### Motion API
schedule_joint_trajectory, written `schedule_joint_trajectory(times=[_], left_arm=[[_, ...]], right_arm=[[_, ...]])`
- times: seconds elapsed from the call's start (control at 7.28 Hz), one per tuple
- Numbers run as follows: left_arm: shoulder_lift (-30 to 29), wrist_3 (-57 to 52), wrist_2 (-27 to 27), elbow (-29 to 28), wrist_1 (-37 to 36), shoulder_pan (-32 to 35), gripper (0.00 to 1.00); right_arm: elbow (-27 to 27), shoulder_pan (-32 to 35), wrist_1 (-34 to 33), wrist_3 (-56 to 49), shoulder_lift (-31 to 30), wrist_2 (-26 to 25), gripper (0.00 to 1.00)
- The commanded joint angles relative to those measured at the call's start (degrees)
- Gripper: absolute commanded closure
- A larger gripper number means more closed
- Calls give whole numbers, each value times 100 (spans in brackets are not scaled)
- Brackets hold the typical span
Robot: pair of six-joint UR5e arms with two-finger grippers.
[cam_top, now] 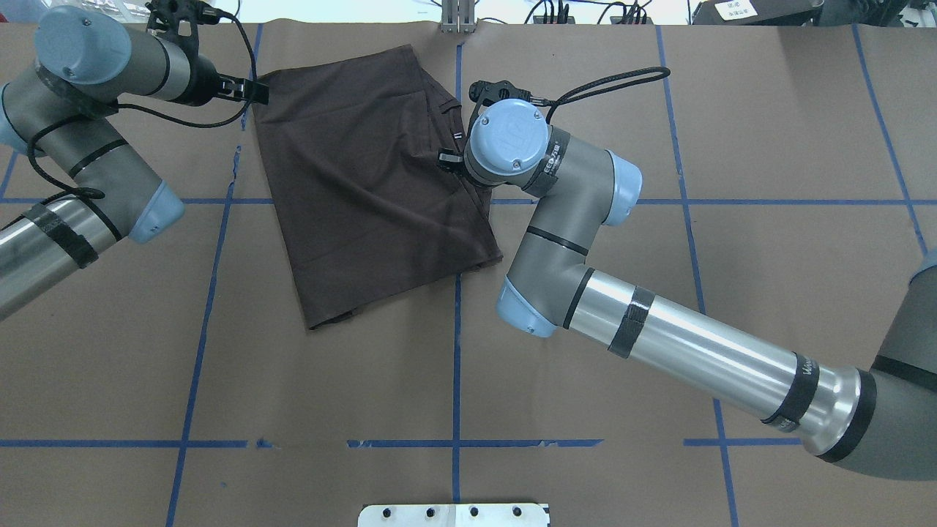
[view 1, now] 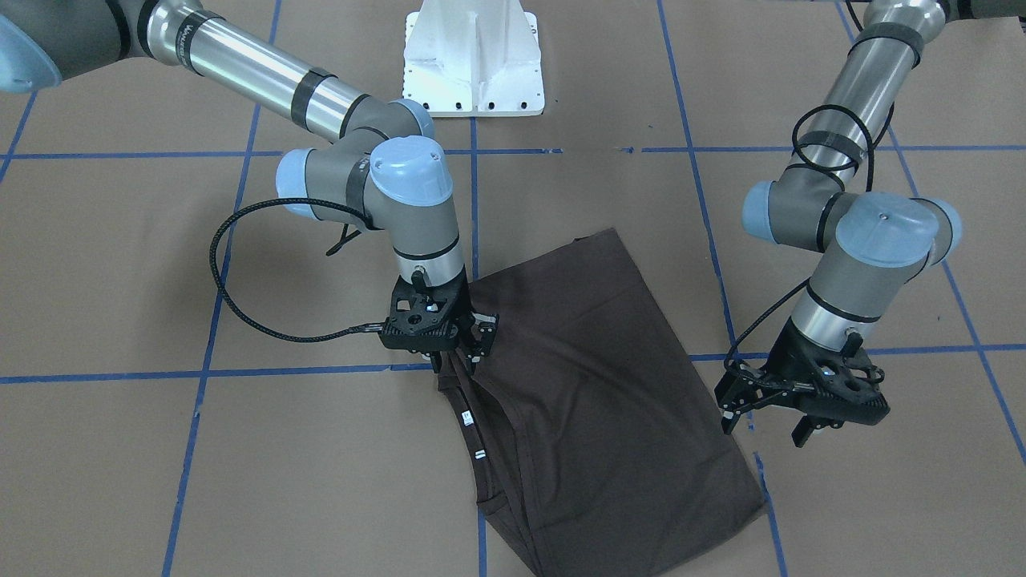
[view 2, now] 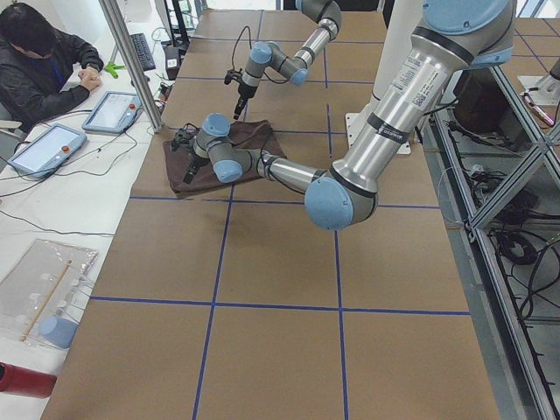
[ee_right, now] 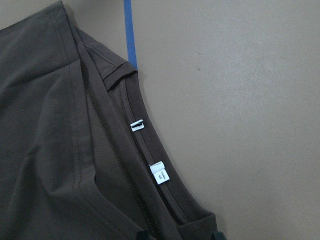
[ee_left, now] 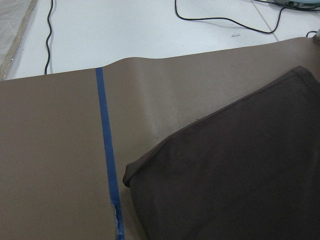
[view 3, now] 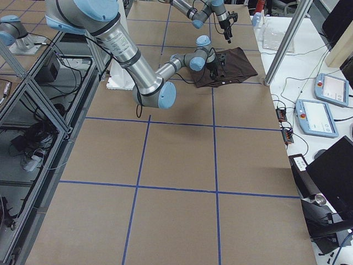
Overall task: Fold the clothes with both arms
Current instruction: 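Move the right gripper onto the shirt's collar edge and press it down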
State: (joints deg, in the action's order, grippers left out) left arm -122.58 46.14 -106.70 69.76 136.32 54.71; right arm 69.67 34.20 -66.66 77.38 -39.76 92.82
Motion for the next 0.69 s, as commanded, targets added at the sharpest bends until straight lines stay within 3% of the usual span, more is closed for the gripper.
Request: schedule_joint_trajectory(times=[0.0, 0.55], left_arm=[[15, 1, 9, -7, 0, -4, 0], [50, 9, 9, 2, 9, -4, 0]], right_arm=[[-120, -124, 3, 5, 12, -237, 51], [-155, -203, -14, 14, -23, -290, 53]])
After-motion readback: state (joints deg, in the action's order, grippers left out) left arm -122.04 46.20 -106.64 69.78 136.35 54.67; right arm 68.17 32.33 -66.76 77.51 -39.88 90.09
